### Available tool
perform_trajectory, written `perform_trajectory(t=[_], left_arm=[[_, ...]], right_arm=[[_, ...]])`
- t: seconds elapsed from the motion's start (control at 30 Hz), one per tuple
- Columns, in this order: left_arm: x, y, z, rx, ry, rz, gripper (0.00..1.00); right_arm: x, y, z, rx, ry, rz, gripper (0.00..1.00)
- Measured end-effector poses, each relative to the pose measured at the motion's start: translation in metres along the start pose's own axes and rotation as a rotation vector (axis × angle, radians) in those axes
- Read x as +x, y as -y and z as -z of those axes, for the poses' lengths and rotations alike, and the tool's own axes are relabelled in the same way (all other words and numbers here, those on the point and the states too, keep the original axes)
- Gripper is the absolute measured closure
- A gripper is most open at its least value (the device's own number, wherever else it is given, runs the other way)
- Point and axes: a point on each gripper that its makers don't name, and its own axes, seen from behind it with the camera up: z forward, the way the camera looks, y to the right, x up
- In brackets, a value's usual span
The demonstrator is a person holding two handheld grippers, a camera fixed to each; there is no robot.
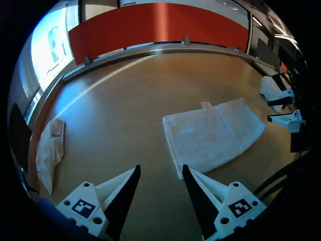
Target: Fold towel
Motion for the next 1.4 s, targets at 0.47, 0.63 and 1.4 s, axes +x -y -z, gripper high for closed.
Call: perform_trajectory(t=[0.47, 0.63, 1.4], left_arm=[[-0.025, 0.017, 0.025, 0.042, 0.002, 0.069, 0.24], [-0.036, 0.022, 0.034, 0.055, 0.008, 0.091, 0.24], [-0.068, 0.033, 0.050, 0.082, 0.045, 0.145, 0.24]], right_arm=[[-0.004, 0.014, -0.005, 0.081, 0.015, 0.090, 0.06], [-0.015, 0.018, -0.008, 0.109, 0.045, 0.127, 0.06], [-0.055, 0.010, -0.015, 0.154, 0.189, 0.173, 0.40]])
